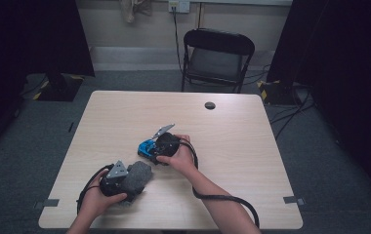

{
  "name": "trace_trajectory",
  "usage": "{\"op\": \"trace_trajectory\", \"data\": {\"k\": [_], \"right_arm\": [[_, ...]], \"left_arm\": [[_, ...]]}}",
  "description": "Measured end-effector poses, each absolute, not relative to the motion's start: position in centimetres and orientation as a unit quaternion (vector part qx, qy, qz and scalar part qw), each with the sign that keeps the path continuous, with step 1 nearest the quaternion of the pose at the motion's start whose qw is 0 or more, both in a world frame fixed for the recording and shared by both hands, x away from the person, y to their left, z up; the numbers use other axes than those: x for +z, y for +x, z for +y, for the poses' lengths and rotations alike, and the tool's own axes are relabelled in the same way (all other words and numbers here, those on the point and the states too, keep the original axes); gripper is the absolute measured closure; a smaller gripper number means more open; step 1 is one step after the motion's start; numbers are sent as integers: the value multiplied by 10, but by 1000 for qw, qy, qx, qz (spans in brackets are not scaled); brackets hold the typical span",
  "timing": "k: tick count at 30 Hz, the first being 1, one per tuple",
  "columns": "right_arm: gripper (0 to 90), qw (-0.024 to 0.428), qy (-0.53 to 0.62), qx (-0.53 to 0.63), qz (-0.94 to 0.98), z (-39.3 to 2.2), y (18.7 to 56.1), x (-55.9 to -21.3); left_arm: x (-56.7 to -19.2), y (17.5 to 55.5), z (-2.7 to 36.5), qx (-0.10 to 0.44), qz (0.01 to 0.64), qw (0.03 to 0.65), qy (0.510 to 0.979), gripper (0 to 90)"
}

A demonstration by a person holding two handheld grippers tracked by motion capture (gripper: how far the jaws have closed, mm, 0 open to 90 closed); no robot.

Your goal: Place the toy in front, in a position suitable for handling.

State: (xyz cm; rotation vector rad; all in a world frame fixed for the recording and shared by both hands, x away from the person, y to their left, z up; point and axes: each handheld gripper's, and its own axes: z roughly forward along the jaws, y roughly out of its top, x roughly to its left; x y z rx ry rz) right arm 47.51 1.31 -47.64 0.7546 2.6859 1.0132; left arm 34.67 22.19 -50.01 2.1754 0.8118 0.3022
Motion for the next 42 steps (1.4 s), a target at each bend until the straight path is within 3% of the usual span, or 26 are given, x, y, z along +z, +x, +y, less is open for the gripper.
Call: {"op": "trace_trajectory", "data": {"k": [16,42], "right_arm": [[186,104,295,352,882,-30,484,-461],[185,104,340,358,864,-94,482,-472]], "left_arm": [[-500,346,221,123,316,387,858,142],[-500,346,220,125,317,385,858,142]]}}
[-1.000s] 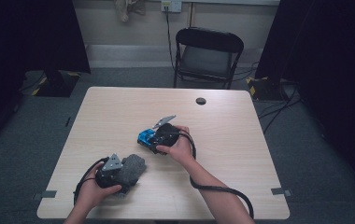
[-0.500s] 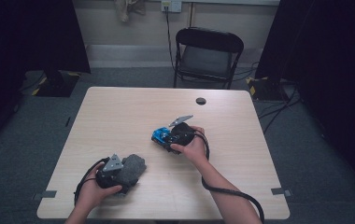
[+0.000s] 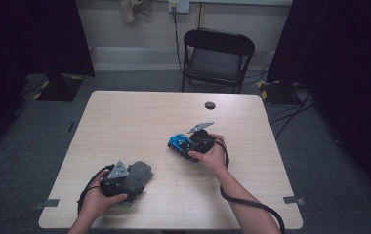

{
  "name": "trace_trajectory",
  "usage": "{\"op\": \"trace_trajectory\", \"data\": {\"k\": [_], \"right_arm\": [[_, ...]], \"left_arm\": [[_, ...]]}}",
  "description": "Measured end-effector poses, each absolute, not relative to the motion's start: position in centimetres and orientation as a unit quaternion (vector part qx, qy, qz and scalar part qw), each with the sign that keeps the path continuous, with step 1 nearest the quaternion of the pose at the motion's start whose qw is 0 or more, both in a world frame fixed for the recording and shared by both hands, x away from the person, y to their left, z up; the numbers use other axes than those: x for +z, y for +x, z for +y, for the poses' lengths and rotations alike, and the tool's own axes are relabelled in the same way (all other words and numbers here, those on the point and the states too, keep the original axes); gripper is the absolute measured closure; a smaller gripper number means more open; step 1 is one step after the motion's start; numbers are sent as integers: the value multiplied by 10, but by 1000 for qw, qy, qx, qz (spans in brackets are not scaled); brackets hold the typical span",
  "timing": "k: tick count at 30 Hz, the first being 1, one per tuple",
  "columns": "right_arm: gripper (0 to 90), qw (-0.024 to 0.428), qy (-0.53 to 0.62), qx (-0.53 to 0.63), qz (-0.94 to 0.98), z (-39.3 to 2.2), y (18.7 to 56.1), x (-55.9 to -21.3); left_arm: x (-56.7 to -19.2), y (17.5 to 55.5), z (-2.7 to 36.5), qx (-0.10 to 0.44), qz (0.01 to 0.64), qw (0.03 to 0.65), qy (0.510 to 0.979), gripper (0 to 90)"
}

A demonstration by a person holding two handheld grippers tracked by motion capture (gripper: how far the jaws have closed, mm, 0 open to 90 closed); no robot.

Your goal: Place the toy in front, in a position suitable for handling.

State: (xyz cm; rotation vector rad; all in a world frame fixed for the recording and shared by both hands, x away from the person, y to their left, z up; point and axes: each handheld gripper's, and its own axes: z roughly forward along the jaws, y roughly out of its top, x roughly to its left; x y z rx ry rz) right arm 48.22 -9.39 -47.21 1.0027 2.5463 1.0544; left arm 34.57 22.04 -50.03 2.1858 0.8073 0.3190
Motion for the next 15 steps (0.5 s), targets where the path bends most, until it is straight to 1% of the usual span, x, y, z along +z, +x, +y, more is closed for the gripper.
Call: {"op": "trace_trajectory", "data": {"k": [6,15], "right_arm": [[185,107,345,354,863,-109,482,-474],[184,107,345,352,864,-118,478,-480]], "left_arm": [[-500,346,221,125,317,385,858,142],[-500,346,220,125,319,385,857,142]]}}
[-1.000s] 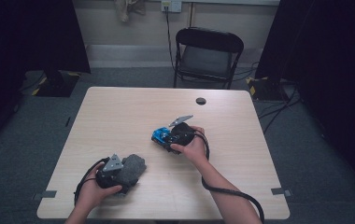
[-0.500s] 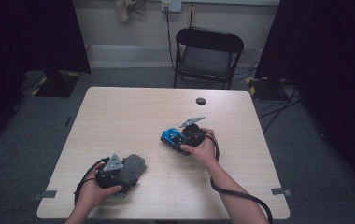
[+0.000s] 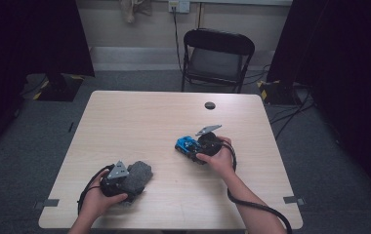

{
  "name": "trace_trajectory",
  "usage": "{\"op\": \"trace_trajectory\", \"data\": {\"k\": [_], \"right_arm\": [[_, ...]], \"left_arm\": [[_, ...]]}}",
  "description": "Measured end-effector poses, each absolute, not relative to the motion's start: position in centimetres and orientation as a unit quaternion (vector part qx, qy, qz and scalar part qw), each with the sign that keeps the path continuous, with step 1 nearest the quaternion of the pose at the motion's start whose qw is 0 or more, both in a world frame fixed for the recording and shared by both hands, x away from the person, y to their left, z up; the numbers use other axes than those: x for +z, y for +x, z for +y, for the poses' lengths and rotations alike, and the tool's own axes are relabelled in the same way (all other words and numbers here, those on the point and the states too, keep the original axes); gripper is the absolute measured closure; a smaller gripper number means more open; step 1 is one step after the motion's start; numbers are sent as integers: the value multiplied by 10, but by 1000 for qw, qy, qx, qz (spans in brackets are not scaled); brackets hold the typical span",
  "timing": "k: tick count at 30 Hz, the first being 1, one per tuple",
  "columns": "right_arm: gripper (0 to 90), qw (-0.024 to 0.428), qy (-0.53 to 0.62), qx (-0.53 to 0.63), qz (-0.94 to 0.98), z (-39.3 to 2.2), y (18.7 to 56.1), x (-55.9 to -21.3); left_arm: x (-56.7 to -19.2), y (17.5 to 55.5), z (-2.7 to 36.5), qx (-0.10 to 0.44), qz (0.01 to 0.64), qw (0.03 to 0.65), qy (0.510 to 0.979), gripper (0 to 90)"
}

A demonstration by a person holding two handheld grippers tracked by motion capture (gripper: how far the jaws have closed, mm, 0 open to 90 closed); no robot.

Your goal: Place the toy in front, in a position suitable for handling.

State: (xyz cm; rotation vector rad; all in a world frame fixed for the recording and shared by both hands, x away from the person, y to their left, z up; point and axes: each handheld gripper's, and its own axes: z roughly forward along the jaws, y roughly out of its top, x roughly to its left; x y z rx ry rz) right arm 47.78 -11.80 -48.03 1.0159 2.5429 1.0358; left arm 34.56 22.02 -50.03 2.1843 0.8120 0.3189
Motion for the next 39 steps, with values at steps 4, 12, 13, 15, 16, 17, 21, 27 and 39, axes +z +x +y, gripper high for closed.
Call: {"op": "trace_trajectory", "data": {"k": [4,12,13,15,16,17,21,27,39], "right_arm": [[183,108,349,352,861,-123,474,-485],[182,104,342,358,862,-129,473,-489],[181,104,342,359,862,-129,473,-489],[181,104,341,362,861,-130,472,-491],[181,104,341,362,861,-130,472,-491],[180,102,343,364,860,-131,472,-491],[179,101,342,360,863,-131,472,-494],[176,109,337,367,860,-132,470,-497],[143,93,318,371,868,-139,469,-495]], "left_arm": [[-500,346,220,125,319,385,857,142],[-500,346,221,126,319,385,857,142],[-500,346,220,126,319,384,857,142],[-500,346,220,127,318,384,857,142],[-500,346,221,126,319,385,857,142],[-500,346,221,126,319,385,857,142],[-500,346,220,126,319,384,857,142],[-500,346,220,125,320,385,857,142],[-500,345,220,126,319,384,857,142]]}}
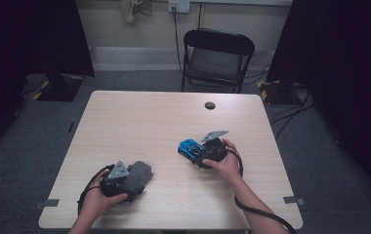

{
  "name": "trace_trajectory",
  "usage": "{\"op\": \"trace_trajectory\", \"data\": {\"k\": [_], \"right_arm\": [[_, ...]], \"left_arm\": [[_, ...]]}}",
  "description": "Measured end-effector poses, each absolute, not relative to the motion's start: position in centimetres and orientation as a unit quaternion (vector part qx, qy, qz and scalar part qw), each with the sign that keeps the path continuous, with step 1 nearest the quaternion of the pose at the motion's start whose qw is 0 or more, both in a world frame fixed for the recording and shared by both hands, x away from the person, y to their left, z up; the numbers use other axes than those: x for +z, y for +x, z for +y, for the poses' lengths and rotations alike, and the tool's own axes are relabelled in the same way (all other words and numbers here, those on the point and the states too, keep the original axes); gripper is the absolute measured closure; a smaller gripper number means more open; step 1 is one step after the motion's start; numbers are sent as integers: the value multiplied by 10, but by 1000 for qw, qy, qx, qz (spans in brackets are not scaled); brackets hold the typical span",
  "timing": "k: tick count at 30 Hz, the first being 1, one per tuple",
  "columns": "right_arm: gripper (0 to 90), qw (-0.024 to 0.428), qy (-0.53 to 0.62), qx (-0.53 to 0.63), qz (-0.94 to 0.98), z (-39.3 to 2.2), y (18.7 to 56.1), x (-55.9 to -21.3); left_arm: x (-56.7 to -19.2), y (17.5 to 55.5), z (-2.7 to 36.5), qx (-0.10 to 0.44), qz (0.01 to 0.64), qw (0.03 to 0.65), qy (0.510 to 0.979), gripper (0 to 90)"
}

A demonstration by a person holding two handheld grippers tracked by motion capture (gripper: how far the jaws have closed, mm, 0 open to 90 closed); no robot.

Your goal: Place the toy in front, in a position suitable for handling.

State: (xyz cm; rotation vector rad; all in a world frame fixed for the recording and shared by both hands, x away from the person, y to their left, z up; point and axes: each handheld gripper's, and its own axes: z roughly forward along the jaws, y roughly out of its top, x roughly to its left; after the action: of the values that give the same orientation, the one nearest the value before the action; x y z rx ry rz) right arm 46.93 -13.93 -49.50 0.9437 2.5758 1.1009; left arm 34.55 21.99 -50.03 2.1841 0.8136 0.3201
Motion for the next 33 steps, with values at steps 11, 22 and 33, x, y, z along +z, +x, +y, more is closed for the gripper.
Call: {"op": "trace_trajectory", "data": {"k": [11,22,33], "right_arm": [[143,98,306,368,873,-153,459,-497],[144,105,310,369,870,-163,449,-498],[141,127,306,376,865,-174,438,-502]], "left_arm": [[-500,345,219,128,320,384,857,142],[-500,345,219,130,318,381,858,142],[-500,345,219,130,319,382,858,142]]}}
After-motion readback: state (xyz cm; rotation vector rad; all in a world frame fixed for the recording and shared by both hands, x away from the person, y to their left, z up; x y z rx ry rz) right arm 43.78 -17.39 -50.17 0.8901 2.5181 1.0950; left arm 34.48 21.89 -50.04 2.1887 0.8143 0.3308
